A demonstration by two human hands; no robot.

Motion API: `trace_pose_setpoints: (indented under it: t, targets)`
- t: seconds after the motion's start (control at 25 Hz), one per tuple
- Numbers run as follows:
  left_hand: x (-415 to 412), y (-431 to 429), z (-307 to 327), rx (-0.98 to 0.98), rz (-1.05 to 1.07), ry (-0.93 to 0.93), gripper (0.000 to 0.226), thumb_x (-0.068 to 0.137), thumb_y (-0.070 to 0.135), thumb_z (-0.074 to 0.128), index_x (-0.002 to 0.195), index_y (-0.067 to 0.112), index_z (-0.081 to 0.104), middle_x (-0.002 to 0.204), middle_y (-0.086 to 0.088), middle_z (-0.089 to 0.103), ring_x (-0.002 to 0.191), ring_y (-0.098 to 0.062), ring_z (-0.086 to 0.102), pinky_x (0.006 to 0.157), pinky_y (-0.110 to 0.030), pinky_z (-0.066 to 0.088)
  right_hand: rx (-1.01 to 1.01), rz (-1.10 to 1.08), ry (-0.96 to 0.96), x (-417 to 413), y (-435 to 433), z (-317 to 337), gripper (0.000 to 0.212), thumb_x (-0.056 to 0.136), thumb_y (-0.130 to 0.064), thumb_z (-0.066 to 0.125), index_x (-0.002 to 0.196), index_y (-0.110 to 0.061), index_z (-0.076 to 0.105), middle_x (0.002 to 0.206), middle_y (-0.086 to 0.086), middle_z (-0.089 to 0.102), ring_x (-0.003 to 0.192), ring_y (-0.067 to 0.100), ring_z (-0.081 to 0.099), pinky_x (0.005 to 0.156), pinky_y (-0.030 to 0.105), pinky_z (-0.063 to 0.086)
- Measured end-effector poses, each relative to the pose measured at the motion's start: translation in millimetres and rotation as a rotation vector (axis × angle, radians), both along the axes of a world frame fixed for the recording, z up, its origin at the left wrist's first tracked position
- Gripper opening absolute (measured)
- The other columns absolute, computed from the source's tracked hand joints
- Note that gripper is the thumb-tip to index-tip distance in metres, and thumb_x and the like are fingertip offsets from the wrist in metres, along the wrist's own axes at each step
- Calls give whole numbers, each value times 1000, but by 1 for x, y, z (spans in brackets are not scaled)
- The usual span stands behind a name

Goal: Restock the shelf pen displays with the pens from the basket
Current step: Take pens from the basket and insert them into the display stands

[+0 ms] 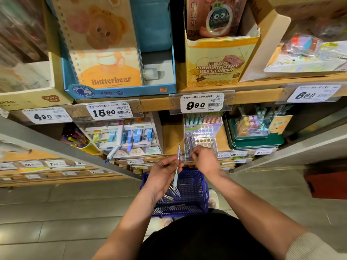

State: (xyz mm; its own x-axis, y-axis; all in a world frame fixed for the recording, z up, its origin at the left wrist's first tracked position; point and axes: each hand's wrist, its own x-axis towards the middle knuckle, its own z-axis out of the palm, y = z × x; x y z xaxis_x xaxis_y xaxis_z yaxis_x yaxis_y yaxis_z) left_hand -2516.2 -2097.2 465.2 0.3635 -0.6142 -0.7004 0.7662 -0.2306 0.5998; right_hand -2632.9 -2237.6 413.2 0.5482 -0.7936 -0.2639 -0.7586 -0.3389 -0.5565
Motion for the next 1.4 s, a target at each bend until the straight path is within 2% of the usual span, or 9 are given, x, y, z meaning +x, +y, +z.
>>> trace_pose_setpoints:
  t: [0.08,0.24,0.36,0.52,0.64,0.72,1.04,1.24,1.4]
  targets:
    - [-4,-2,-2,-10,-8,-24,16,96,-9,58,104,-1,69,93,-14,73,89,-27,73,78,-27,62,113,-72,-96,-4,1,6,12,99,-23,62,103,-14,69,89,0,72,72,12,66,72,25,55]
    - [-11,-6,-8,-10,-119,-126,14,95,0,64,105,7,72,94,-10,75,91,-25,74,81,-31,61,691,-160,-497,-12,8,30,14,96,-32,67,100,-20,72,90,-2,76,82,14,74,81,28,60]
    - [-16,-12,-11,2,-153,-163,13,94,4,67,106,5,71,100,-13,74,94,-27,73,85,-34,60,788,-170,-578,-20,11,39,12,91,-22,74,102,-21,72,95,-2,78,87,18,76,83,26,60]
    - [-19,-21,-14,61,-205,-213,7,99,11,64,102,11,70,102,-11,74,92,-22,71,87,-37,57,696,-300,-604,-27,4,43,12,89,-7,75,98,-14,72,87,2,77,79,17,75,76,23,60]
    - [-15,-19,-14,80,-129,-119,12,102,18,59,106,13,69,91,-1,77,91,-20,73,79,-31,56,545,-473,-677,-31,-11,44,14,90,-9,73,103,-5,71,81,4,77,75,15,74,77,24,60]
    - [-11,-14,-15,73,-88,-83,17,102,22,57,111,12,69,90,-1,76,92,-22,73,79,-31,55,418,-513,-664,-33,-19,43,11,91,-14,74,100,-7,72,81,4,77,74,15,73,78,25,59]
    - [-4,-2,-14,101,-54,-66,19,103,26,55,111,15,68,88,-3,74,80,-18,72,72,-29,55,177,-381,-551,-25,-14,17,5,89,-22,76,91,-24,72,75,-13,72,73,1,68,73,16,54]
    - [0,-2,-12,96,-54,-74,21,104,24,53,112,14,69,87,-4,74,76,-16,72,68,-26,55,17,-183,-437,-20,-9,3,7,90,-19,75,97,-18,75,87,-9,75,80,1,69,76,6,50]
    - [2,-3,-11,93,-77,-89,25,104,25,52,118,11,69,88,-3,75,77,-16,72,70,-27,55,-12,-19,-228,-18,-8,-8,7,95,-20,70,95,-13,73,85,0,74,72,13,68,71,24,54]
